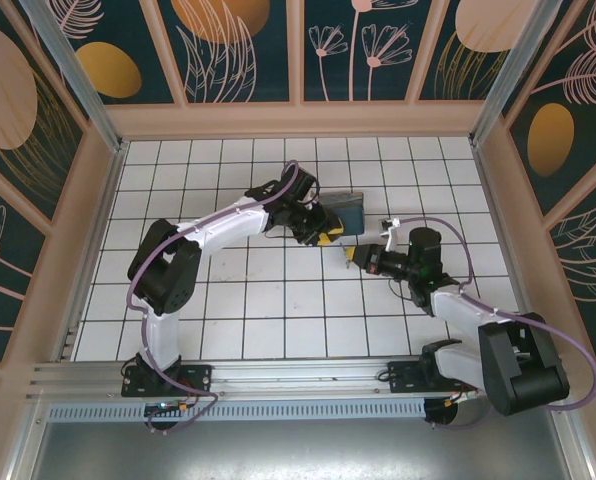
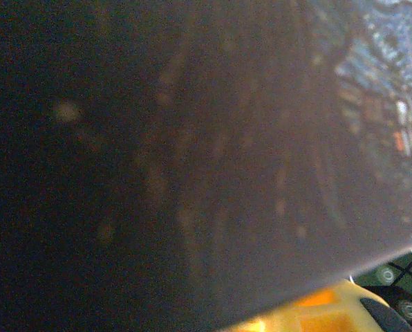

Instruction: Unlock the padlock with the key

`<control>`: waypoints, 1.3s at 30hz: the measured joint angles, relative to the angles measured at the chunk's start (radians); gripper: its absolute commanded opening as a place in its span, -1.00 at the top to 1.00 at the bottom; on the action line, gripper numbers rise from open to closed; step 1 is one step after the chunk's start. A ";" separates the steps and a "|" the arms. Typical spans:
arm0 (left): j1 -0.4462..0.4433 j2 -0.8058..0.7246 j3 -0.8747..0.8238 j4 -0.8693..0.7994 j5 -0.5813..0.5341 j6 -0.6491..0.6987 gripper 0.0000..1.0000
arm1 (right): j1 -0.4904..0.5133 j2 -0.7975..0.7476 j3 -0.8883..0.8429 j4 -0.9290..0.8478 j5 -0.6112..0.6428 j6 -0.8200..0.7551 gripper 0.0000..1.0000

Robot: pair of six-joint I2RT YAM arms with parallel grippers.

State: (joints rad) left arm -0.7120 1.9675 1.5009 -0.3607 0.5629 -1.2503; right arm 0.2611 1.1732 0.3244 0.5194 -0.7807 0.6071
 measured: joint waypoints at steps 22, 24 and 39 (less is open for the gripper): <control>0.000 -0.020 -0.045 0.028 0.006 -0.006 0.88 | 0.000 0.061 0.048 -0.001 -0.018 -0.055 1.00; 0.000 -0.020 -0.045 0.028 0.006 -0.009 0.88 | 0.000 0.069 0.048 -0.002 -0.026 -0.061 1.00; 0.000 -0.021 -0.048 0.029 0.005 -0.013 0.91 | 0.000 0.077 0.048 -0.007 -0.034 -0.083 1.00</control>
State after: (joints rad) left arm -0.7120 1.9469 1.4528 -0.3313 0.5682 -1.2636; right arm 0.2615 1.2503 0.3725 0.5125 -0.8143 0.5243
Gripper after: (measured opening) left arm 0.283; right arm 0.051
